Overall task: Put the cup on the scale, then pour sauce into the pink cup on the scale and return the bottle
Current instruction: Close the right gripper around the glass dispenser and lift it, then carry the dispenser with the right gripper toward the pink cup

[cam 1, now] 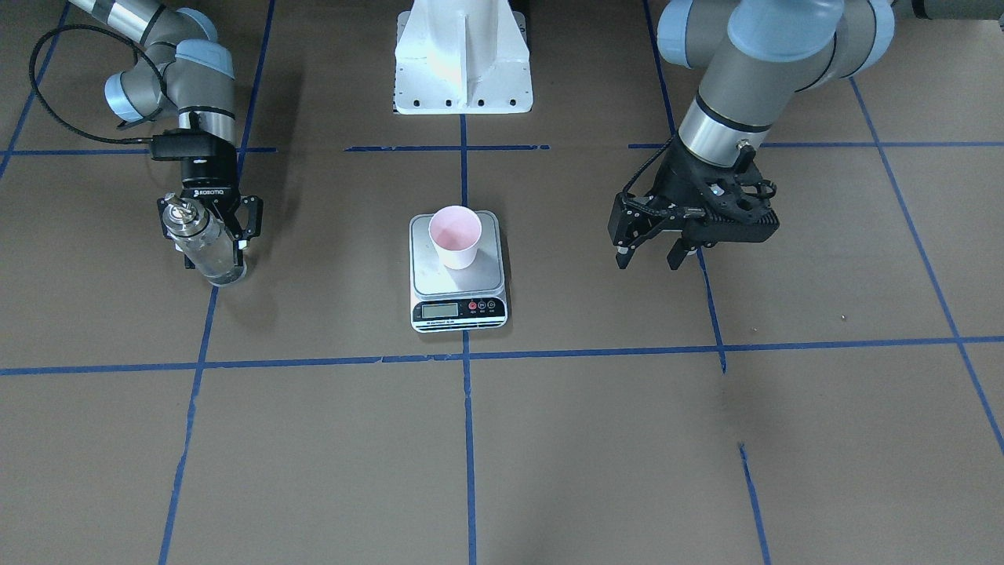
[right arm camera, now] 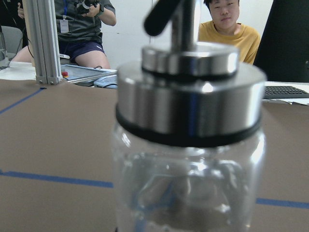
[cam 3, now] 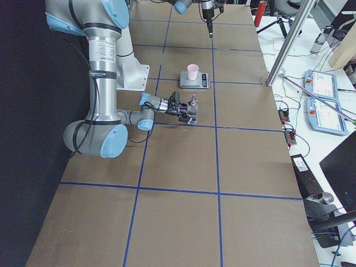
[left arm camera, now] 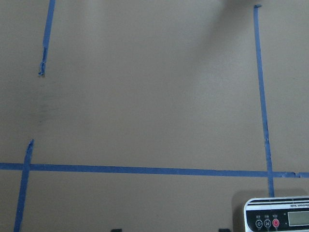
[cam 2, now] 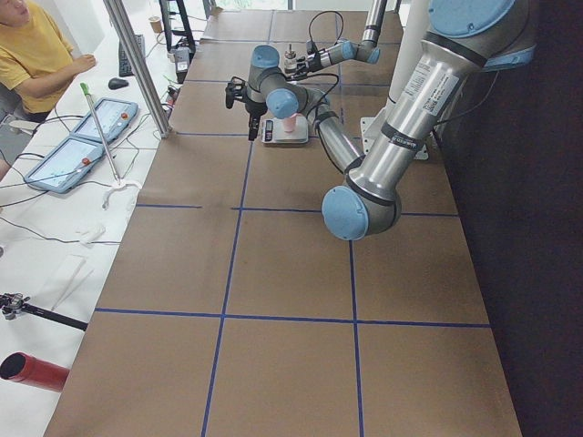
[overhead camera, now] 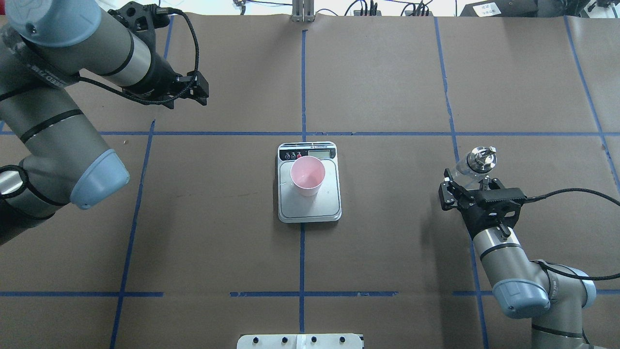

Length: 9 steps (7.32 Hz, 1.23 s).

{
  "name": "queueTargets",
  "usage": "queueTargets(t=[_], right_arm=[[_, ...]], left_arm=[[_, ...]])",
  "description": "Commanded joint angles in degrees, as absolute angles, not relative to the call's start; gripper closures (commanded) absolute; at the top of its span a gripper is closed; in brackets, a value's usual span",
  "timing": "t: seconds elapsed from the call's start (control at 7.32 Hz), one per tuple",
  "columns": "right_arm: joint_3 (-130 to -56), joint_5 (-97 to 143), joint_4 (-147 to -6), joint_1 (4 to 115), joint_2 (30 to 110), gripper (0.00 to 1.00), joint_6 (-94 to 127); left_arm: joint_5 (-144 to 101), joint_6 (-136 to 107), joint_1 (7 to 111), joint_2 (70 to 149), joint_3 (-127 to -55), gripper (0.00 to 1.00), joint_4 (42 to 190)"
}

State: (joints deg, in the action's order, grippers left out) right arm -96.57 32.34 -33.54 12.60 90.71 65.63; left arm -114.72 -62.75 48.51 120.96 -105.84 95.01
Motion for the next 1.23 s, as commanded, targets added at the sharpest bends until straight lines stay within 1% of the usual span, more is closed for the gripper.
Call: queueTargets(t=[0.0, 0.27, 0.41, 0.55, 0.68, 0.82, 0.96, 1.09], right_arm=[[-101.84, 32.78, -38.80, 13.44, 89.56, 1.00, 60.59], [-107.64, 34.89, -53.19, 14.06, 86.50, 1.00, 59.94], [-108.62, 34.89, -55.96, 14.06, 85.79, 1.00, 59.85], [-108.63, 35.15, -57.73, 14.06, 85.26, 1.00, 58.29], [-108.63, 35.77, -62.01, 14.32, 81.69, 1.00, 53.92], [-108.37, 37.60, -62.31, 14.50, 79.21, 1.00, 53.36], [-108.37, 39.62, -62.40, 14.33, 78.93, 1.00, 53.09], [-108.11, 39.12, -63.88, 14.50, 77.01, 1.00, 52.04]], left_arm=[[-114.70, -62.75, 48.52, 120.76, -106.08, 0.27, 95.01], [-114.70, -62.67, 48.60, 120.50, -106.17, 0.27, 95.01], [-114.70, -62.67, 48.60, 120.41, -106.17, 0.27, 95.01], [-114.70, -62.58, 48.69, 120.24, -106.52, 0.27, 95.01], [-114.70, -62.06, 49.30, 120.23, -106.52, 0.27, 95.01], [-114.70, -61.79, 49.39, 120.15, -106.44, 0.27, 95.01], [-114.70, -61.61, 50.18, 120.15, -106.44, 0.27, 95.01], [-114.96, -58.30, 50.62, 119.89, -106.52, 0.26, 95.10]])
